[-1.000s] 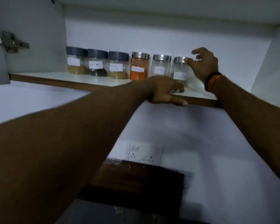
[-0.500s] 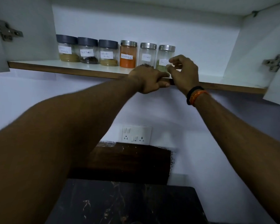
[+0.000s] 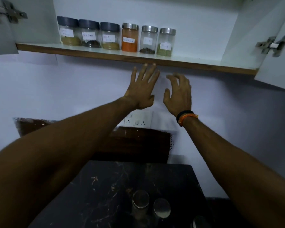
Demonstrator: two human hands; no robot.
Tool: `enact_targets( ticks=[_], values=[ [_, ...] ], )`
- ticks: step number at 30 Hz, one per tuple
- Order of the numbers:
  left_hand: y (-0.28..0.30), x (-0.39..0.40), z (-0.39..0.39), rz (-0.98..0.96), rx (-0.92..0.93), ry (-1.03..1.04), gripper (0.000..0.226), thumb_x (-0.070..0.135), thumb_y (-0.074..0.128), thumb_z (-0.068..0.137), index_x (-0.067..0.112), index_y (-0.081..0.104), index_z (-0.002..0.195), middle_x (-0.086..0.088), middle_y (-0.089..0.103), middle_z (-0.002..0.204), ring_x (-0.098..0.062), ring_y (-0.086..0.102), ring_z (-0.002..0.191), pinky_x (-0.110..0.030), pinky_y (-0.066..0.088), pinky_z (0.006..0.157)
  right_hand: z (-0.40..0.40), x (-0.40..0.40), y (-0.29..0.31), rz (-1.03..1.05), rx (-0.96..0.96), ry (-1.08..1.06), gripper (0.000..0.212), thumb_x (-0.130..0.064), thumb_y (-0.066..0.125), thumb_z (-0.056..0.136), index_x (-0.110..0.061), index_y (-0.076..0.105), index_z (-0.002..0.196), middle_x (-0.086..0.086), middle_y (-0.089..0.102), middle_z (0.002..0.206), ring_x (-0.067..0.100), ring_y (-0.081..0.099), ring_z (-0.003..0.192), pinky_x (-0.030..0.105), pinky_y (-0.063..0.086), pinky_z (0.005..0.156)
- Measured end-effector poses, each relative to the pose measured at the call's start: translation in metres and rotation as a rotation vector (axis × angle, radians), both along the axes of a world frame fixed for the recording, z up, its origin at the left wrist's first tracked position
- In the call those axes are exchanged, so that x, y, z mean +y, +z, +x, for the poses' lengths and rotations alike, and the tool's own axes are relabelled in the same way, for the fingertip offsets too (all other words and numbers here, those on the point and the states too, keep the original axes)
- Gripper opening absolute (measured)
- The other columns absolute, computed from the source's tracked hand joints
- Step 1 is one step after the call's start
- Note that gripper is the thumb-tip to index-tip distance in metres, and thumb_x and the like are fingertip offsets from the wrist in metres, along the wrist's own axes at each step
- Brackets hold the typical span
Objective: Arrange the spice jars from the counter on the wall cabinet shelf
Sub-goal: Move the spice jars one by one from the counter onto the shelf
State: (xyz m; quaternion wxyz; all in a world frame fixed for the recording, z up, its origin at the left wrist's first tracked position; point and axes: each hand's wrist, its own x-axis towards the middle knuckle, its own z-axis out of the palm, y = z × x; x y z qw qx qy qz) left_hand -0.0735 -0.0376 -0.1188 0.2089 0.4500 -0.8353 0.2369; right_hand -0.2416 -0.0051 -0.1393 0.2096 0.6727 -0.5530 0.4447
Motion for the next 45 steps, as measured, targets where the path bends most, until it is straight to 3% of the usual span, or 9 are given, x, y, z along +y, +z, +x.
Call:
enact_targets(
  ticks=[9,17,23,29,34,39,45],
  values=[
    [-0.134,0.022,0.021,0.382,-0.05,0.022,0.093,0.039,0.057,0.091,0.019,-0.001,0.16,-0.01,-0.012,0.167,-0.034,-0.012,0.153,-0.054,-0.007,0.122,0.018,0.021,-0.104,0.351,0.019,0.014,0.056,-0.008,0.058,0.086,-0.011,0.052,0.141,0.013,0.05,0.141,0.03,0.043,0.132,0.043,0.038,0.108],
    [-0.23,0.051,0.04,0.692,-0.034,0.059,0.095,0.037,0.06,0.091,0.02,-0.004,0.16,-0.009,-0.012,0.167,-0.033,-0.01,0.153,-0.053,-0.002,0.123,0.026,0.053,-0.204,0.736,0.048,0.051,0.061,-0.012,0.059,0.086,-0.013,0.044,0.146,0.013,0.046,0.143,0.031,0.044,0.128,0.045,0.038,0.109],
    [-0.285,0.067,0.046,0.883,-0.039,0.035,0.102,0.046,0.065,0.088,0.017,-0.001,0.16,-0.011,-0.007,0.167,-0.035,-0.007,0.153,-0.052,0.0,0.122,0.032,0.075,-0.267,0.993,0.093,0.075,0.056,-0.023,0.061,0.089,-0.018,0.046,0.143,0.012,0.047,0.138,0.032,0.048,0.123,0.043,0.043,0.102],
    [-0.324,0.084,0.056,1.026,-0.029,0.041,0.096,0.042,0.064,0.09,0.018,0.003,0.159,-0.012,0.003,0.167,-0.036,0.001,0.153,-0.053,0.004,0.122,0.036,0.084,-0.308,1.276,0.03,0.063,0.069,-0.027,0.068,0.088,-0.021,0.038,0.149,0.014,0.039,0.15,0.036,0.04,0.136,0.05,0.038,0.113],
    [-0.354,0.093,0.064,1.119,0.012,0.072,0.093,0.039,0.063,0.088,0.017,0.007,0.159,-0.013,0.009,0.166,-0.037,0.007,0.152,-0.054,0.007,0.121,0.045,0.091,-0.333,1.35,0.053,0.033,0.069,-0.039,0.064,0.091,-0.02,0.035,0.151,0.014,0.039,0.149,0.035,0.041,0.136,0.049,0.038,0.112],
    [-0.373,0.099,0.073,1.158,0.049,0.084,0.097,0.043,0.069,0.084,0.017,0.012,0.158,-0.013,0.017,0.164,-0.036,0.011,0.151,-0.054,0.01,0.121,0.06,0.1,-0.352,1.389,0.093,0.028,0.083,-0.054,0.069,0.082,-0.02,0.035,0.149,0.016,0.041,0.146,0.038,0.044,0.131,0.052,0.04,0.109],
    [-0.378,0.105,0.078,1.246,0.076,0.133,0.094,0.04,0.068,0.086,0.018,0.011,0.158,-0.014,0.021,0.163,-0.037,0.017,0.15,-0.056,0.013,0.12,0.063,0.099,-0.366,1.352,0.084,-0.002,0.093,-0.056,0.073,0.078,-0.02,0.029,0.152,0.015,0.038,0.148,0.038,0.044,0.132,0.052,0.041,0.108]
  ],
)
